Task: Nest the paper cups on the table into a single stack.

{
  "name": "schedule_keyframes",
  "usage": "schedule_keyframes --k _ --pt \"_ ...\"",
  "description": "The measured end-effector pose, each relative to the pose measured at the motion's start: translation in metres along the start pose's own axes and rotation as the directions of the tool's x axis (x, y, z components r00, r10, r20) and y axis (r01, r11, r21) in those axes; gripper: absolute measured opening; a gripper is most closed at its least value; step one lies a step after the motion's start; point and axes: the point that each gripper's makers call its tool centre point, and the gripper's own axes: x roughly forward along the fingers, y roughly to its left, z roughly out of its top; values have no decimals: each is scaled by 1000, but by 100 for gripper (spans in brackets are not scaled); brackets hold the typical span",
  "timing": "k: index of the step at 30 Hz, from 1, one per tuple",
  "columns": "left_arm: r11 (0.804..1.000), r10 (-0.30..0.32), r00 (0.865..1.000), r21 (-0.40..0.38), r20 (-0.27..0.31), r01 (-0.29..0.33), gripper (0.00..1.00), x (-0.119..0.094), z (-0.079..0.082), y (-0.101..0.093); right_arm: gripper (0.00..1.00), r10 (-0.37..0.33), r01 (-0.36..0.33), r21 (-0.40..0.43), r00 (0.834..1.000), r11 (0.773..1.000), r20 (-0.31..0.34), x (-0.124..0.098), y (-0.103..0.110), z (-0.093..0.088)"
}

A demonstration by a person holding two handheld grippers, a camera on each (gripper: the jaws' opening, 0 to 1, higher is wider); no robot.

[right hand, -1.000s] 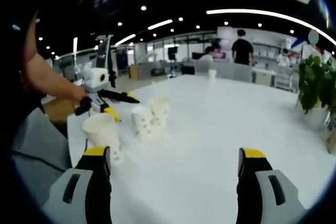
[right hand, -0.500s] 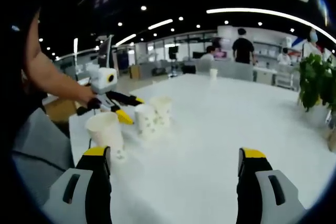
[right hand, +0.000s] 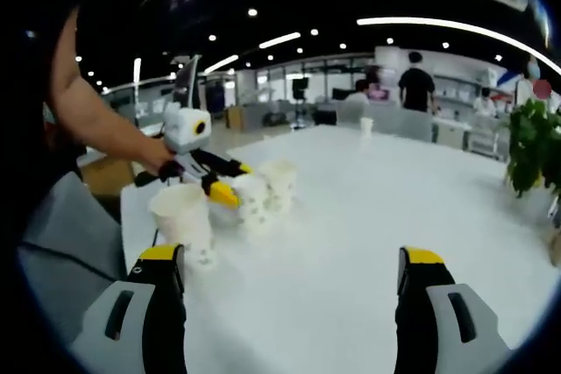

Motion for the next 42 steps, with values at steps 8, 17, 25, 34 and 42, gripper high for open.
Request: schedule_keyframes --k 8,17,25,34,42 --pt "1000 -3 1000 5 0 3 35 -2 0 1 100 0 0 3 1000 1000 0 0 2 1" --pt "1000 -11 1000 -17 8 11 35 -5 2 0 100 -1 1 6 1000 1000 3 1 3 3" --pt "1000 -16 1000 -15 1 16 35 -7 5 -1 100 1 -1 7 1000 1000 5 0 3 4" --pt "998 -37 999 -40 7 37 35 -9 19 1 100 2 -2 9 1000 1000 12 1 4 6" --pt "998 -45 999 -31 6 46 34 -15 27 -2 100 7 -7 6 1000 1000 15 0 10 4"
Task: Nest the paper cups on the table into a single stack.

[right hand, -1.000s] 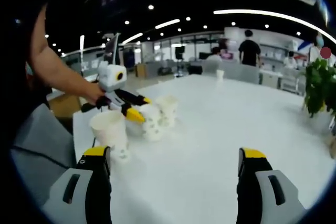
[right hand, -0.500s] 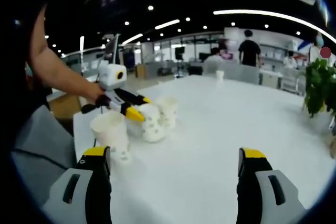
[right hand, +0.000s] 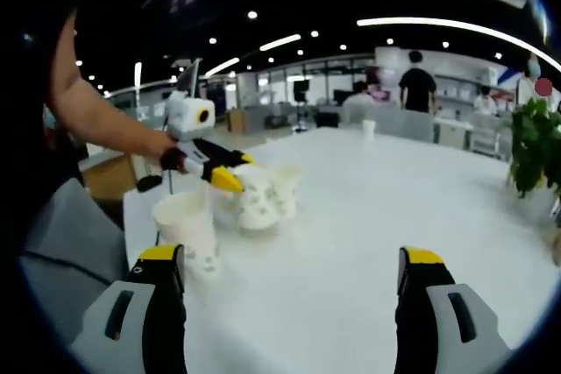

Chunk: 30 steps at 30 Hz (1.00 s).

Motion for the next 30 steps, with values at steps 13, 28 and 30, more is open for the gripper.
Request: schedule_keyframes --k 13,28,30 --pt "1000 -10 1000 -5 5 10 34 -7 23 -1 100 5 -5 -8 1000 1000 7 1 0 6" --pt "999 -42 999 13 -9 42 34 -13 50 -2 100 8 -8 -11 1000 1000 17 2 1 10" --pt "999 -43 999 14 -12 43 34 -13 54 -2 100 8 -7 -11 1000 1000 20 2 1 12"
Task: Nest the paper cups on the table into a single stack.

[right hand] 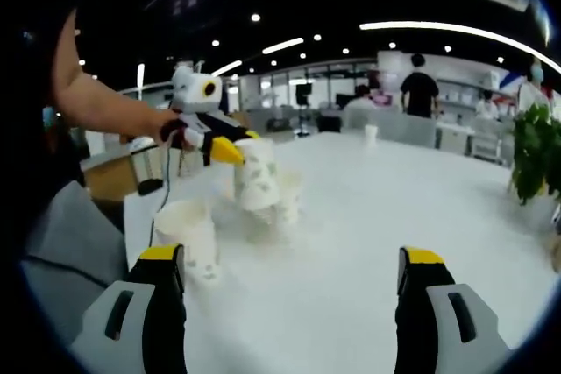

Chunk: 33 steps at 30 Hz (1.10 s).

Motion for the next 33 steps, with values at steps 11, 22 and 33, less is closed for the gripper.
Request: schedule_keyframes --k 11,22,33 --pt "1000 -15 1000 15 5 15 34 -7 26 0 100 1 -1 -5 1000 1000 13 3 -4 8" --pt "999 -27 1000 21 -3 27 34 -15 50 7 100 7 -6 -15 1000 1000 25 8 -4 18" --pt "999 -28 999 34 19 27 34 -21 68 7 100 10 -9 -22 999 1000 31 10 -2 22"
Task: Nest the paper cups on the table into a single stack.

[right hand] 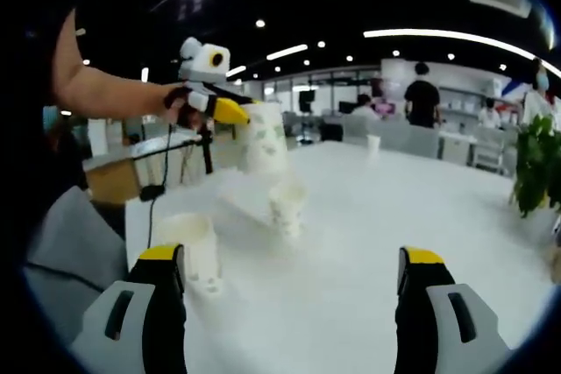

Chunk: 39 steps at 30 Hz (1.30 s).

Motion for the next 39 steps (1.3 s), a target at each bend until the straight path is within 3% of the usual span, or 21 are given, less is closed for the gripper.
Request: schedule_keyframes --k 11,24,39 --pt "1000 2 1000 9 21 -2 34 -3 12 0 100 -11 11 -11 1000 1000 4 0 -2 2" --pt "1000 5 1000 17 29 -6 34 -7 13 -4 100 -9 10 -18 1000 1000 9 -1 0 4" --pt "999 -5 997 32 78 2 34 -13 28 -21 98 5 -2 -38 998 999 62 1 7 37"
